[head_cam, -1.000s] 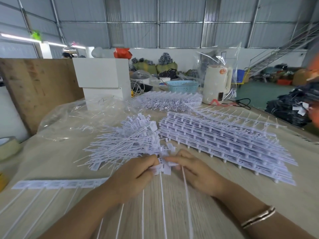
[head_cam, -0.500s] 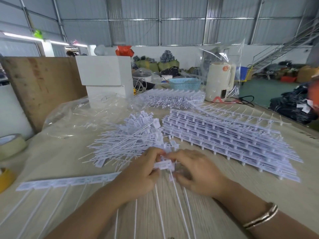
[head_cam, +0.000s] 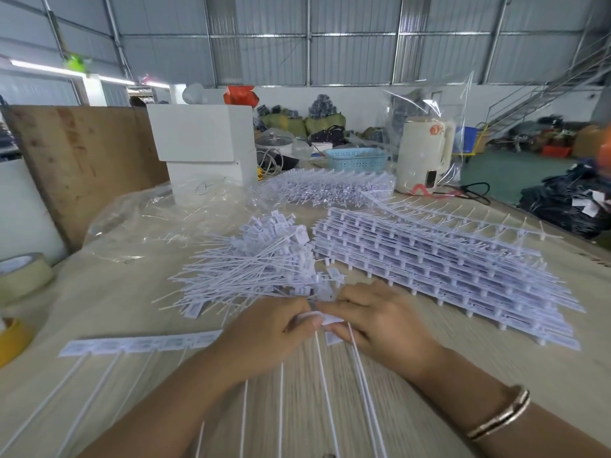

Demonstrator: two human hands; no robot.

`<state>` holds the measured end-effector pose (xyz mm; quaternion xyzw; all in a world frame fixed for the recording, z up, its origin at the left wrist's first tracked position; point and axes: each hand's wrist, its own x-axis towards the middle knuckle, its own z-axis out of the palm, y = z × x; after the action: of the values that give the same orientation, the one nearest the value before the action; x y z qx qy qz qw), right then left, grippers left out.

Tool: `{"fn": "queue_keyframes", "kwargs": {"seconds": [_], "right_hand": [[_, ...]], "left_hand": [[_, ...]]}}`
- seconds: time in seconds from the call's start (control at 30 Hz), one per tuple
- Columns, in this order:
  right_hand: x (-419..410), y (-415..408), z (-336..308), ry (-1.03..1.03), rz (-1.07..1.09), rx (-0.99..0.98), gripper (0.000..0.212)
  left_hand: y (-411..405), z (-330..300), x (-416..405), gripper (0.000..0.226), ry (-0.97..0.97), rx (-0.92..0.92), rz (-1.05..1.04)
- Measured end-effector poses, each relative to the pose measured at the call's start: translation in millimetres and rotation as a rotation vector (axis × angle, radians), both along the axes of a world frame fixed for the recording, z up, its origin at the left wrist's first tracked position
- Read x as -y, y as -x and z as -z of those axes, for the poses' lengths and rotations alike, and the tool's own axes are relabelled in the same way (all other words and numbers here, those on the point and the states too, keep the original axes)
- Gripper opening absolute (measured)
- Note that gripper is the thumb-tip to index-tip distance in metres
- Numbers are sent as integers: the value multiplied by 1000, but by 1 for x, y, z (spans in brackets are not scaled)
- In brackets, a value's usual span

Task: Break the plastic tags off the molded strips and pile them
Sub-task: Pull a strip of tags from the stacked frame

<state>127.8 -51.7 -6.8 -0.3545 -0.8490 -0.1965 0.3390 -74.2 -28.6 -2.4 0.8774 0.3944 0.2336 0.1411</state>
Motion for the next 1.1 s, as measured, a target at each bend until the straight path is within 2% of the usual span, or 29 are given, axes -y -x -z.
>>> {"fn": "queue_keyframes", "kwargs": {"seconds": [0.27, 0.4, 0.57, 0.63, 0.67, 0.73, 0.83, 0.97, 1.03, 1.1], "right_hand": [[1, -1, 1, 240, -75, -116, 21], [-1, -2, 1, 461, -152, -301, 26], [1, 2, -3, 659, -251, -569, 27], [-1, -5, -6, 681, -215, -767, 36], [-2, -13, -8, 647, -169, -791, 40], [-2, -25, -9, 569, -72, -652, 41], [-3, -26, -4, 508, -16, -331, 28], [-4, -9, 5, 416, 1, 8, 40], [-5, -7, 7, 445, 25, 125, 54], [-6, -11, 9, 448, 62, 146, 64]], "left_hand": [[1, -4, 0, 29, 28, 64, 103], [-1, -3, 0, 27, -36, 18, 86], [-1, -10, 5, 25, 14, 115, 140], [3, -11, 6, 27, 35, 122, 147], [6, -10, 5, 31, 50, 135, 141], [10, -10, 3, 35, 83, 153, 118], [12, -11, 1, 29, 130, 115, 87], [8, -9, 1, 12, 61, -47, 24], [6, -8, 2, 15, 36, -62, 13], [5, -6, 2, 21, 51, -48, 3]]}}
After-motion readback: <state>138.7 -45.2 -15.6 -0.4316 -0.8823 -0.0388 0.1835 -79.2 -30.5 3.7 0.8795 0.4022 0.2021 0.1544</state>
